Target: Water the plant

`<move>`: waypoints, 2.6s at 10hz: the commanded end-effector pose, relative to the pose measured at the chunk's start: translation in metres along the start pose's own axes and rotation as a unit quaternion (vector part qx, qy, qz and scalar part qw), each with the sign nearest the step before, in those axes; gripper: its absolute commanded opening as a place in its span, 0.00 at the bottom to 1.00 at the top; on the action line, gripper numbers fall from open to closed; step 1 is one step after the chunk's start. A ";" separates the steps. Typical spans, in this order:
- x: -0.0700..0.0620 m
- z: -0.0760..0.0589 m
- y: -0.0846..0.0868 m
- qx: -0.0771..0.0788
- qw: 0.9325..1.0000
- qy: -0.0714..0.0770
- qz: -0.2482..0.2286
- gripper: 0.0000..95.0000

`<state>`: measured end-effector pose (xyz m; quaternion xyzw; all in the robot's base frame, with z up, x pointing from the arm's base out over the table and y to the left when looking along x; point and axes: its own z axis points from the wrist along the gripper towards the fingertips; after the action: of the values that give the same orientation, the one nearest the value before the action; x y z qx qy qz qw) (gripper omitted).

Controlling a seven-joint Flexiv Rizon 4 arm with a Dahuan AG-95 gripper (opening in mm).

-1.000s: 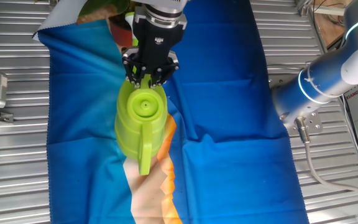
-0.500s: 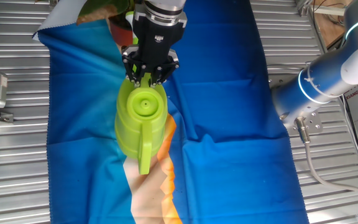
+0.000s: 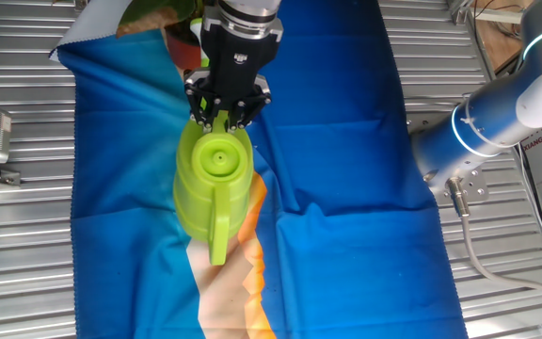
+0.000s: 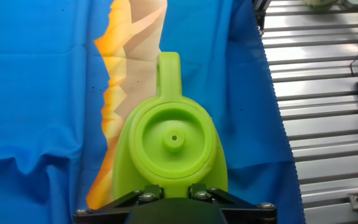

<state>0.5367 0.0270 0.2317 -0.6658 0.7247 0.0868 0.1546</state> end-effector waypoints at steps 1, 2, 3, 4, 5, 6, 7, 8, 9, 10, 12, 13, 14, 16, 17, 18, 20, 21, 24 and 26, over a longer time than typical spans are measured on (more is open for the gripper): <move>-0.001 -0.001 0.000 0.001 1.000 -0.002 0.000 0.00; -0.002 -0.002 0.001 0.001 1.000 -0.004 0.001 0.00; -0.002 -0.002 0.001 0.002 1.000 -0.005 0.000 0.00; -0.003 -0.003 0.002 0.004 1.000 -0.007 0.000 0.00; -0.003 -0.004 0.003 0.005 1.000 -0.010 0.001 0.00; -0.003 -0.005 0.003 0.006 1.000 -0.009 0.000 0.00; -0.003 -0.005 0.003 0.006 1.000 -0.009 -0.001 0.00; -0.002 -0.006 0.003 0.006 1.000 -0.008 -0.002 0.00; -0.001 -0.007 0.004 0.005 1.000 -0.009 -0.004 0.00; 0.000 -0.008 0.004 0.005 1.000 -0.008 -0.005 0.00; 0.001 -0.010 0.004 0.006 1.000 -0.016 -0.004 0.00; 0.002 -0.011 0.005 0.006 1.000 -0.016 -0.004 0.00; 0.003 -0.013 0.005 0.006 1.000 -0.022 -0.005 0.00; 0.003 -0.014 0.005 0.006 1.000 -0.026 -0.006 0.00; 0.003 -0.014 0.005 0.006 1.000 -0.026 -0.006 0.00; 0.002 -0.015 0.004 0.007 1.000 -0.026 -0.007 0.00; 0.001 -0.016 0.003 0.006 1.000 -0.027 -0.013 0.00; 0.001 -0.016 0.003 0.006 0.999 -0.028 -0.014 0.00; 0.001 -0.018 0.003 0.006 0.999 -0.032 -0.016 0.00; 0.002 -0.019 0.003 0.006 0.999 -0.034 -0.018 0.00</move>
<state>0.5309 0.0198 0.2475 -0.6742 0.7074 0.1030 0.1858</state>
